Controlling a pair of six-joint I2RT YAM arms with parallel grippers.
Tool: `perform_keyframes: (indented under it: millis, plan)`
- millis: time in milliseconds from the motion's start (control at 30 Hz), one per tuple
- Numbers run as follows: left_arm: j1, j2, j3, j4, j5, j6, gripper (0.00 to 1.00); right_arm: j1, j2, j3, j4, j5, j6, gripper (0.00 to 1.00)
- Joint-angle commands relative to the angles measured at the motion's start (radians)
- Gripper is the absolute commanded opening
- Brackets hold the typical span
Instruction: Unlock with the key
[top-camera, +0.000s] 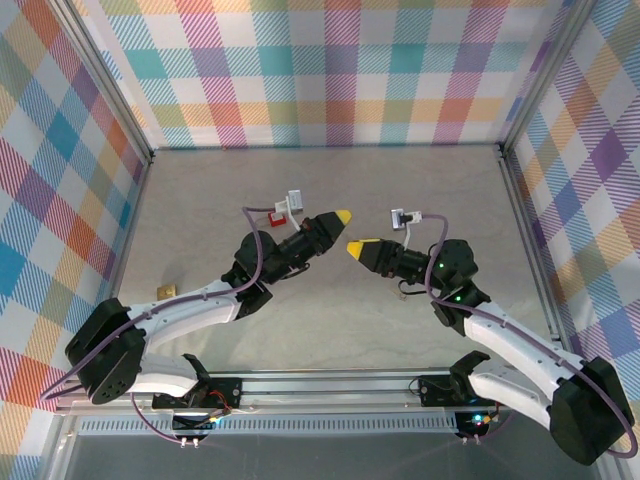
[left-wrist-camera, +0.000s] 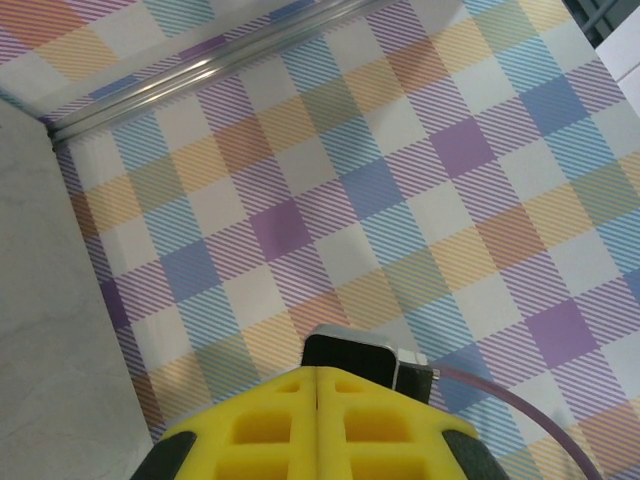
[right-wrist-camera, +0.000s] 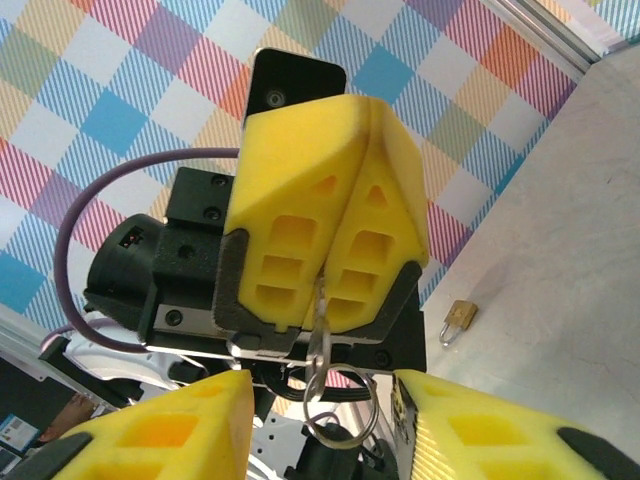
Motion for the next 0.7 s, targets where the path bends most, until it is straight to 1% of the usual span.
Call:
perform_keyframes:
  millis: [0,167,367,467,500,533,567,600,633,667]
  plan:
    - [-0.016,0.015,0.031,0.023,-0.003,0.035,0.0,0.006,0.007,0.042,0.075,-0.017,0.001,0.37]
    - [-0.023,0.032,0.032,0.038,-0.003,0.035,0.0,0.006,-0.003,0.045,0.059,-0.012,-0.01,0.26]
    - [-0.025,0.03,0.019,0.041,-0.026,0.032,0.0,0.006,-0.023,0.053,0.018,-0.017,-0.033,0.05]
    - [-0.025,0.023,0.026,0.015,-0.026,0.035,0.0,0.006,-0.042,0.057,-0.027,-0.006,-0.059,0.0]
    - [-0.025,0.023,0.027,0.01,-0.027,0.032,0.09,0.005,-0.051,0.062,-0.058,-0.003,-0.082,0.0]
    - [-0.021,0.016,0.024,0.002,-0.032,0.021,0.28,0.005,-0.06,0.074,-0.111,0.001,-0.117,0.0]
    - [-0.01,0.005,0.018,-0.017,-0.038,0.006,0.41,0.007,-0.07,0.09,-0.181,0.003,-0.157,0.0]
    - [0.006,-0.021,0.017,-0.071,-0.044,-0.015,0.51,0.008,-0.083,0.113,-0.269,0.008,-0.223,0.0]
    - [0.025,-0.059,0.021,-0.163,-0.051,-0.035,0.57,0.013,-0.097,0.143,-0.367,0.027,-0.298,0.0]
    - [0.041,-0.097,0.031,-0.259,-0.058,-0.049,0.61,0.021,-0.107,0.165,-0.466,0.05,-0.373,0.0]
